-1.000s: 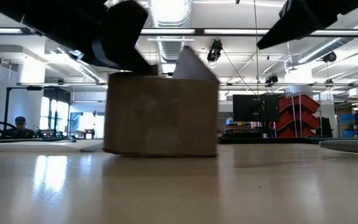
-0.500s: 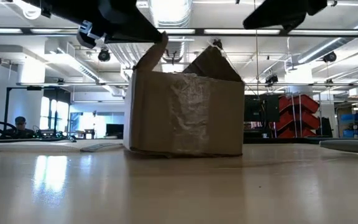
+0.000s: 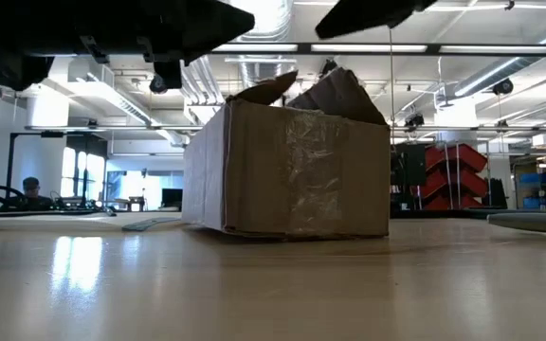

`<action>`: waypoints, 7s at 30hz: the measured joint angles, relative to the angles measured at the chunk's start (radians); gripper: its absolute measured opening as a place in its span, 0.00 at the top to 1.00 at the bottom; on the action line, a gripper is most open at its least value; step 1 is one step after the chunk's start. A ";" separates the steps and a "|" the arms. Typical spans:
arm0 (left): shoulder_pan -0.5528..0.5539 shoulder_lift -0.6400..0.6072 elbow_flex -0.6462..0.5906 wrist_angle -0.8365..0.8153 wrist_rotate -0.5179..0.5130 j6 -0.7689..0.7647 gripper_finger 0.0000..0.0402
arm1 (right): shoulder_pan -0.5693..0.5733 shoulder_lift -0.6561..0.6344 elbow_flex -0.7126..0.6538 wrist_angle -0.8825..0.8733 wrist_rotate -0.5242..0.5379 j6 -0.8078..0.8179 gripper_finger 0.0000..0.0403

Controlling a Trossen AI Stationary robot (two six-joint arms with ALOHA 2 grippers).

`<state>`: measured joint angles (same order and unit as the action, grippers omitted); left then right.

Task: Pack items into zip bag
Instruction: Open the brown box using the silver cutter blade

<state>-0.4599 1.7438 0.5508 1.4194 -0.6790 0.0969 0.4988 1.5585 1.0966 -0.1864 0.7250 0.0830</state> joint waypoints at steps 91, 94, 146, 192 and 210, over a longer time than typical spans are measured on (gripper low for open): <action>0.229 -0.167 0.221 -1.145 0.196 -0.079 1.00 | -0.183 -0.066 0.069 -0.329 -0.325 0.028 1.00; 0.225 -0.279 0.218 -1.278 0.195 -0.101 1.00 | -0.201 -0.061 0.069 -0.225 -0.332 -0.043 1.00; 0.129 -0.005 0.094 -0.637 0.332 -0.185 1.00 | -0.359 0.053 0.199 -0.984 -0.147 0.318 1.00; 0.140 0.327 0.313 -0.400 0.172 -0.195 1.00 | -0.860 -0.088 0.117 -0.864 -0.455 -0.128 1.00; 0.242 0.037 0.222 -0.664 0.045 -0.109 1.00 | -0.633 -0.222 -0.036 -0.836 -0.659 -0.016 1.00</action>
<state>-0.2181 1.7810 0.7729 0.7557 -0.6345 -0.0119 -0.1347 1.3368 1.0604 -1.0222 0.0659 0.0673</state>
